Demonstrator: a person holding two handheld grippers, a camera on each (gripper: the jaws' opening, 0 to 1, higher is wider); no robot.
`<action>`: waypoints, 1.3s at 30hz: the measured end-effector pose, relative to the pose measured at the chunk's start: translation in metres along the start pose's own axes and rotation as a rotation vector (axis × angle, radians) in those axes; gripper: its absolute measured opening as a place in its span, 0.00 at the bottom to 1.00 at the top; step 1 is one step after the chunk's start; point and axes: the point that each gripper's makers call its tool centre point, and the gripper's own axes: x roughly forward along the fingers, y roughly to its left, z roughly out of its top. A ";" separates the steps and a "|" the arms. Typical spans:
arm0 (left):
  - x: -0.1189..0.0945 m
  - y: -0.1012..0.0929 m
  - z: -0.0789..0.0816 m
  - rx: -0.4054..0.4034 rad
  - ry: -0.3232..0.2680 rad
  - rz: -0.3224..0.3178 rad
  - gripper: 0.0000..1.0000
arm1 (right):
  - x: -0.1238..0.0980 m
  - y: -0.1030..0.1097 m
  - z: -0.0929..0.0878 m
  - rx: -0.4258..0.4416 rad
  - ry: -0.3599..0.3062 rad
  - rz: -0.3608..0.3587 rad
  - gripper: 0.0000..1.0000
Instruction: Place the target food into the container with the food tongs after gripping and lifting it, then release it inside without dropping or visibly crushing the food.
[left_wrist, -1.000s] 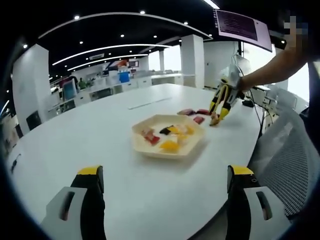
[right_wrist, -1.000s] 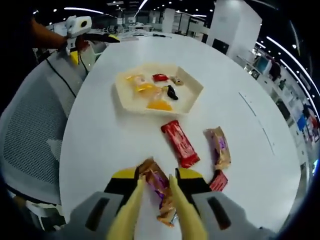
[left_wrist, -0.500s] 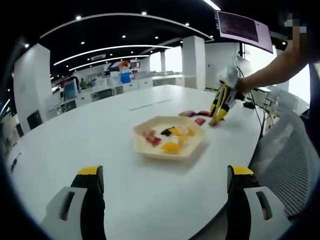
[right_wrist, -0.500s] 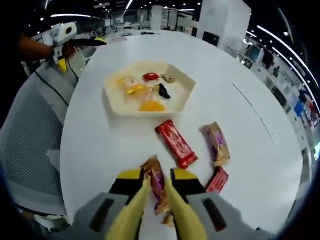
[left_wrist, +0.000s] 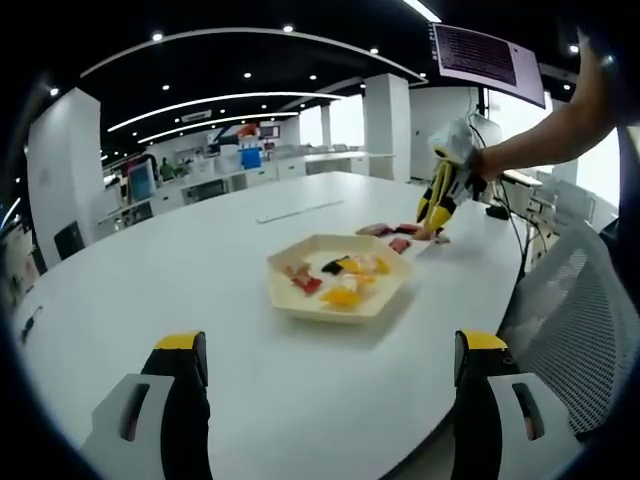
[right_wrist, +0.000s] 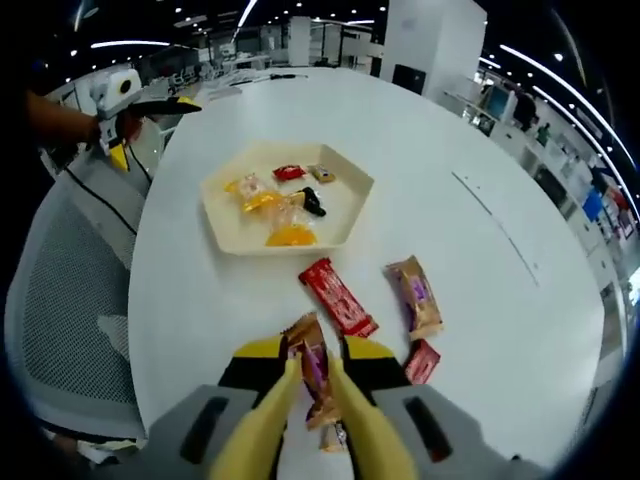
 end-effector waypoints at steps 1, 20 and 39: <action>0.000 0.000 0.000 -0.004 -0.002 -0.001 1.00 | -0.001 0.000 0.001 0.002 -0.003 0.003 0.20; -0.001 -0.002 0.003 0.008 -0.014 -0.003 1.00 | -0.015 -0.011 0.020 0.006 0.000 -0.031 0.20; -0.001 -0.003 0.005 0.018 -0.023 -0.008 1.00 | -0.015 -0.017 0.079 -0.065 -0.007 -0.028 0.20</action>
